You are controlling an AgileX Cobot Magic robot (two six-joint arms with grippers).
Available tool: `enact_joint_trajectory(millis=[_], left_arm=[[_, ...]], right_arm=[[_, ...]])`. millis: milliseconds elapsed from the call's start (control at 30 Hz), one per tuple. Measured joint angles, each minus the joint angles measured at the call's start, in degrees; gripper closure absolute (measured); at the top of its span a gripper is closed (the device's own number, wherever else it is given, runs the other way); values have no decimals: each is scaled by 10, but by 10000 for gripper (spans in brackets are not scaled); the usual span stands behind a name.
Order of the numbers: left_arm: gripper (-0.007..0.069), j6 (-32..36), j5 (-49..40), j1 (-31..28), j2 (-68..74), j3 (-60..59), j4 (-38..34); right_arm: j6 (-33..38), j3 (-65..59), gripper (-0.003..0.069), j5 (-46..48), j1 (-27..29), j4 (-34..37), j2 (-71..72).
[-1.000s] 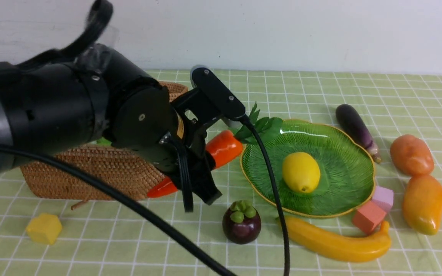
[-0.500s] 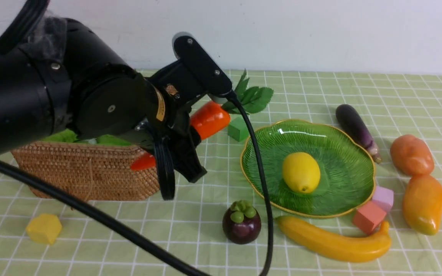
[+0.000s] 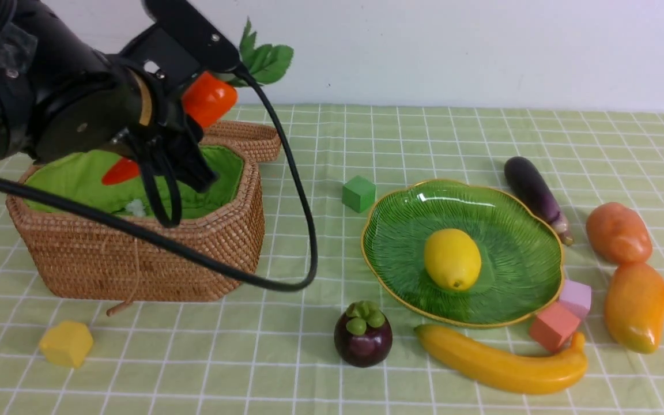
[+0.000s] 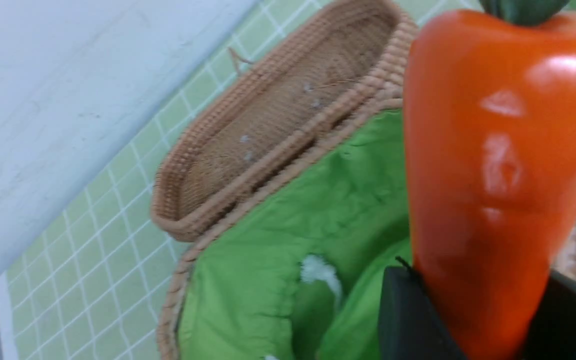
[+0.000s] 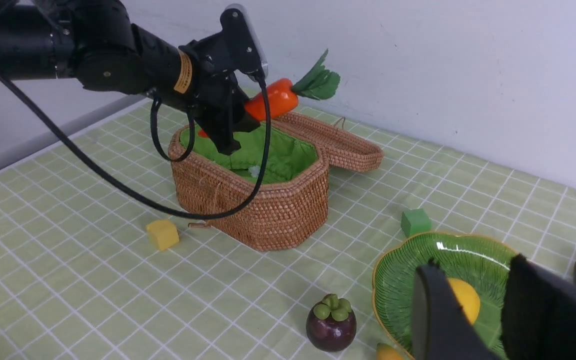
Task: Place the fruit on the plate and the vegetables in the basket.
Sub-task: Use the left arm to grab a carrot and put it into the left basket, then grab a mangosteen with your left arm and put it on the plate on the right
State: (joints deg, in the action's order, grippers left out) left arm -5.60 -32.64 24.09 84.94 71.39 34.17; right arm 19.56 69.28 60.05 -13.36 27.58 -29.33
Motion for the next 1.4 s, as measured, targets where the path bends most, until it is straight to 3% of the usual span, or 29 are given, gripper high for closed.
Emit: enact_joint_trajectory(millis=[367,500,633,667,700,833,933,1033,1100,1167,1267,1300,1400], left_arm=[[351,0,42,-62,71,0,41],[240,-5,47,-80,96,-1,59],[42,-41,57,-84,101,-1,86],[42,-44,58,-84,101,-1,88],[-10,-63,63,-84,101,-1,99],[-29,-102,57,-82,98,-1,100],[1,-141,36,-72,87,-1,74],[136,-197,7,-27,53,-1,6],[267,-207,-16,10,36,-1,-36],[440,-196,-61,68,20,-1,-90],[602,-158,-107,124,19,-1,-161],[638,-128,-125,150,22,-1,-193],[636,-58,-140,194,35,-1,-255]], right_arm=[[0,0,439,12,0,2,0],[0,0,437,14,0,2,0],[0,0,436,20,0,2,-1],[0,0,436,20,0,2,-1],[0,0,436,21,0,2,-1],[0,0,434,26,0,2,-1],[0,0,433,33,0,2,-1],[0,0,431,47,0,2,-1],[0,0,430,52,0,2,-1],[0,0,428,60,0,2,-1],[-7,0,426,80,0,2,-1],[-17,0,426,101,0,0,-1],[-38,0,426,126,0,-15,-1]])
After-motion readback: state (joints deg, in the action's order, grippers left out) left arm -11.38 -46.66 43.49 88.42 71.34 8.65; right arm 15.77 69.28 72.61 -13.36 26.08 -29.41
